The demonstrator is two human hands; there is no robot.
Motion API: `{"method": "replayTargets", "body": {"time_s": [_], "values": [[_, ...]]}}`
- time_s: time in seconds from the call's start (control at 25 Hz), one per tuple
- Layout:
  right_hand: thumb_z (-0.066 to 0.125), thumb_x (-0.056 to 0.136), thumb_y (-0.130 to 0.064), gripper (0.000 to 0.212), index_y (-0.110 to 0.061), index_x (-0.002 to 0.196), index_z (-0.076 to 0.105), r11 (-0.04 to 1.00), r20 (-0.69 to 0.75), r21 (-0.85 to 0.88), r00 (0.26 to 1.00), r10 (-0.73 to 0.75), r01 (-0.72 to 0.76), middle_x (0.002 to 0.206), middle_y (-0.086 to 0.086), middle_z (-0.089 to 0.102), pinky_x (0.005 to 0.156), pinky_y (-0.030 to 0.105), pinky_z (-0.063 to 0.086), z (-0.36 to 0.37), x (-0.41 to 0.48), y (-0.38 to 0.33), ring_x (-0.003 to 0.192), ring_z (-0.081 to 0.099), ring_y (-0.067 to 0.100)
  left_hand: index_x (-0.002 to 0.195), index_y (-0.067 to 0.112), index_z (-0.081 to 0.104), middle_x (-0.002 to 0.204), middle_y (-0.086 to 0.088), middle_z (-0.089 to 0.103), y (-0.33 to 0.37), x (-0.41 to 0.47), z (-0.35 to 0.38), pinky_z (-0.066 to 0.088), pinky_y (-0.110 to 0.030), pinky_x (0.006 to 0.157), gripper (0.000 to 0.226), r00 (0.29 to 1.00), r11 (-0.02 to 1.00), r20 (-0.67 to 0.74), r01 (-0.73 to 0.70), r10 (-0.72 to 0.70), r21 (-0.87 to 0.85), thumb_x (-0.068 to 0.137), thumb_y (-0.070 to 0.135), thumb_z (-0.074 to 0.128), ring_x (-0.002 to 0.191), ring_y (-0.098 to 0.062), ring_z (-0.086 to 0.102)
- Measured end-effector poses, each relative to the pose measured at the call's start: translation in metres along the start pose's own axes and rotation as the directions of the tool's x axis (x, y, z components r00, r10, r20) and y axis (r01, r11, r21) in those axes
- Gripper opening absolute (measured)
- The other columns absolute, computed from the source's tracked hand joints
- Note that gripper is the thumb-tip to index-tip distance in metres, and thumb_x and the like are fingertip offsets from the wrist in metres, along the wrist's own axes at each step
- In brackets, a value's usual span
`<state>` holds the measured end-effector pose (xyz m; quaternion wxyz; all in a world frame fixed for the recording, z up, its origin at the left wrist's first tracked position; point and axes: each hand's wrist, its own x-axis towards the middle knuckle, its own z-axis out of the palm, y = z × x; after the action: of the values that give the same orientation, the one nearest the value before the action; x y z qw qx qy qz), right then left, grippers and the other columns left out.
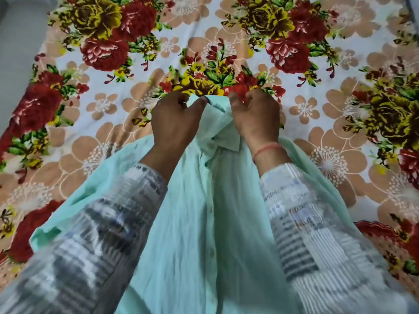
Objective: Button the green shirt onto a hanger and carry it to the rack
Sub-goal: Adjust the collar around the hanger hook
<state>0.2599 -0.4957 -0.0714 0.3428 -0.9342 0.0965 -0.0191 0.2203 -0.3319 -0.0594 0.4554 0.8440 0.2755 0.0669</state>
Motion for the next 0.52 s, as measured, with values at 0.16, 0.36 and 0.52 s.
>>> {"method": "replayTargets", "body": {"time_s": [0.16,0.36,0.52], "values": [[0.068,0.086,-0.058,0.048,-0.01,0.084,0.073,0.983,0.279,-0.138,0.948,0.152,-0.117,0.089,0.01,0.076,0.074,0.029,0.048,0.028,0.044,-0.002,0.09,0.075,0.032,0.082,0.016,0.076,0.071,-0.011,0.076,0.02,0.039,0.022,0.06,-0.034,0.061,0.068,0.961,0.968,0.184,0.17,-0.205,0.186,0.073,0.083,0.068,0.057,-0.03,0.075],[0.066,0.087,-0.039,0.027,-0.014,0.079,0.073,0.862,0.415,0.284,0.864,0.283,-0.419,0.086,0.011,0.078,0.081,0.052,0.067,0.015,0.034,-0.003,0.088,0.076,0.037,0.078,0.007,0.071,0.08,-0.017,0.076,0.009,0.063,0.003,0.065,-0.046,0.075,0.038,0.928,0.945,0.209,0.274,-0.308,0.178,0.062,0.041,0.064,0.075,-0.038,0.076],[0.052,0.11,-0.027,0.023,-0.014,0.114,0.07,0.407,0.657,0.516,0.653,0.377,-0.754,0.111,0.015,0.074,0.081,0.044,0.062,-0.011,0.027,-0.006,0.097,0.07,0.033,0.093,0.009,0.066,0.077,-0.013,0.065,0.017,0.038,-0.026,0.055,-0.034,0.066,0.014,0.757,0.681,0.427,0.643,-0.495,-0.35,0.09,0.016,0.054,0.069,-0.032,0.064]]}}
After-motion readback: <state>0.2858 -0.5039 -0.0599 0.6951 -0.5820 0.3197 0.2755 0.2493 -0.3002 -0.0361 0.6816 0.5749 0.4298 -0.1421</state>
